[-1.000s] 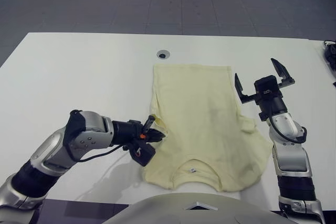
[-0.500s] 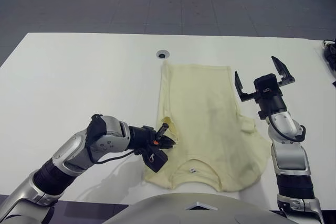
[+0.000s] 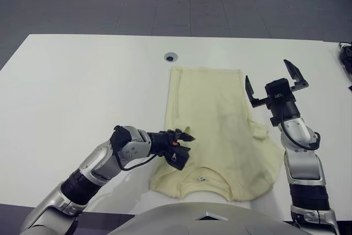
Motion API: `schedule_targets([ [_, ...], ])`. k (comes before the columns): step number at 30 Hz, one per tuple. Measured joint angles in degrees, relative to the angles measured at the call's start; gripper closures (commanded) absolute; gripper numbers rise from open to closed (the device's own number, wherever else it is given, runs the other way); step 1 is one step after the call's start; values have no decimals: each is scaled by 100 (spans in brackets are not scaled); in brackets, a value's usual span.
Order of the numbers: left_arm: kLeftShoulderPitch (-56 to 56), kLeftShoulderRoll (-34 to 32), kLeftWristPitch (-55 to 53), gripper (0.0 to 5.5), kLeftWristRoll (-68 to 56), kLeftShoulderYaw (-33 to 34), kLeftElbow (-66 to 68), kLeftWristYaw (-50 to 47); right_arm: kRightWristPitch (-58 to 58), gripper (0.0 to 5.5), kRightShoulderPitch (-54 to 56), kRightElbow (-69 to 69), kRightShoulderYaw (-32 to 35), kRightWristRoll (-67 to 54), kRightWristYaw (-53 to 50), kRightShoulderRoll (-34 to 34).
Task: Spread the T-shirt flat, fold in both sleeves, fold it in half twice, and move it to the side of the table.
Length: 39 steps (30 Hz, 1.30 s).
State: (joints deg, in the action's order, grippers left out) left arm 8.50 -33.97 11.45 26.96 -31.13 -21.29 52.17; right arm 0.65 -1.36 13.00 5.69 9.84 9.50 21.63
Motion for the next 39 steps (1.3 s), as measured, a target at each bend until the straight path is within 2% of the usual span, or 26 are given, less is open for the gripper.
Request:
schedule_targets([
  [4, 35, 213, -277, 231, -651, 211, -298, -21, -7, 10, -12, 2, -58, 17, 12, 2],
  [8, 373, 360, -669, 167, -1142, 700, -305, -103, -16, 10, -17, -24, -321, 195, 92, 9],
  [12, 1019, 483, -762, 100, -1070, 1083, 840, -684, 0, 10, -11, -306, -758, 601, 208, 85],
  [17, 1425, 923, -707, 17, -1075, 1147, 2273, -1259, 77, 10, -40, -671, -1160, 898, 412, 183],
  [23, 1761, 1327, -288, 11, -870, 881, 3962, -1712, 158, 10, 9, -1080, -1339, 1035, 531, 302],
  [27, 1954, 1454, 140, 11, -803, 740, 4620, -1895, 219, 10, 61, -1207, -1386, 1114, 542, 342],
  [32, 2055, 1300, 373, 11, -777, 730, 4824, -1917, 199, 10, 95, -1228, -1447, 1136, 581, 408],
  [39, 1878, 819, 277, 11, -811, 916, 4443, -1778, 101, 10, 47, -1172, -1494, 1154, 626, 546],
])
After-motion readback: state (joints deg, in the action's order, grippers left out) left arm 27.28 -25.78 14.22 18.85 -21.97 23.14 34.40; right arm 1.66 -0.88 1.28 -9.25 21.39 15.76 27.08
